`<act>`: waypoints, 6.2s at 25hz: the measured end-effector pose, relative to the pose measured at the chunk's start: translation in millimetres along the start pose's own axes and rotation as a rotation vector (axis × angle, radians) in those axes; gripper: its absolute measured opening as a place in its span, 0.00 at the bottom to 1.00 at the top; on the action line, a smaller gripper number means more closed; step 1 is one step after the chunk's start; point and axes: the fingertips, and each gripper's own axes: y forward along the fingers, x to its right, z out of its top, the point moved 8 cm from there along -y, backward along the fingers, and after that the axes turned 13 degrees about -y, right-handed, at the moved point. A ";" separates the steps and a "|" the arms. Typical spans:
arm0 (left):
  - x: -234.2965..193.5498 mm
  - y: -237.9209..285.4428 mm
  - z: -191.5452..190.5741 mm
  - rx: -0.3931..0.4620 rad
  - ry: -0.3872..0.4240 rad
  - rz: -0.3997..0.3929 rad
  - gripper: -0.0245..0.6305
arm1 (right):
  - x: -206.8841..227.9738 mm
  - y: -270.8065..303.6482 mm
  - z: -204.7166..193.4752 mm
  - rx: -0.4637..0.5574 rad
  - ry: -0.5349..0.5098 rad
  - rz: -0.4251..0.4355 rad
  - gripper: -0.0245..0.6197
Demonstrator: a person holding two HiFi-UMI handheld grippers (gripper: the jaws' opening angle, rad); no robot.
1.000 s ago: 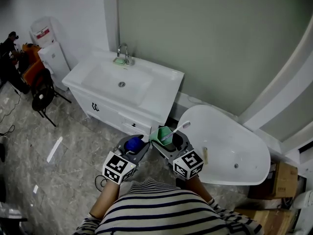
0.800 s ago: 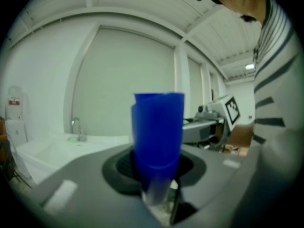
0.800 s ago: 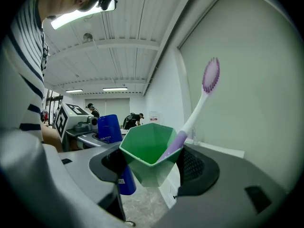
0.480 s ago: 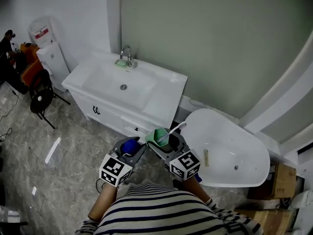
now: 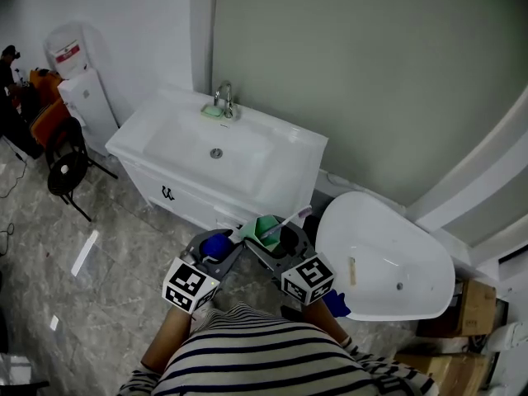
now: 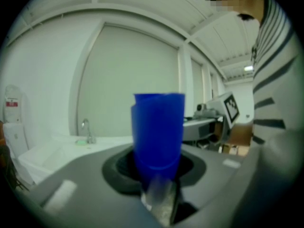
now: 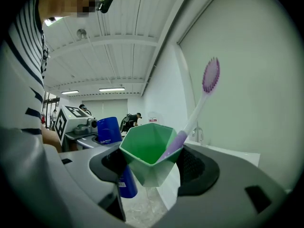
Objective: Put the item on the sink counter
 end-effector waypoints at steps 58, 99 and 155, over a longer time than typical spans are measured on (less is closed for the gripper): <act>-255.9 192.2 109.3 -0.135 0.073 -0.160 0.25 | 225.5 218.8 -2.8 -0.074 0.025 -0.166 0.52; -422.2 289.8 97.6 -0.301 0.061 -0.478 0.25 | 337.3 369.2 -91.2 -0.330 0.031 -0.408 0.52; -455.7 328.1 61.9 -0.349 0.035 -0.453 0.25 | 422.0 469.9 -257.1 -0.512 0.160 -0.641 0.52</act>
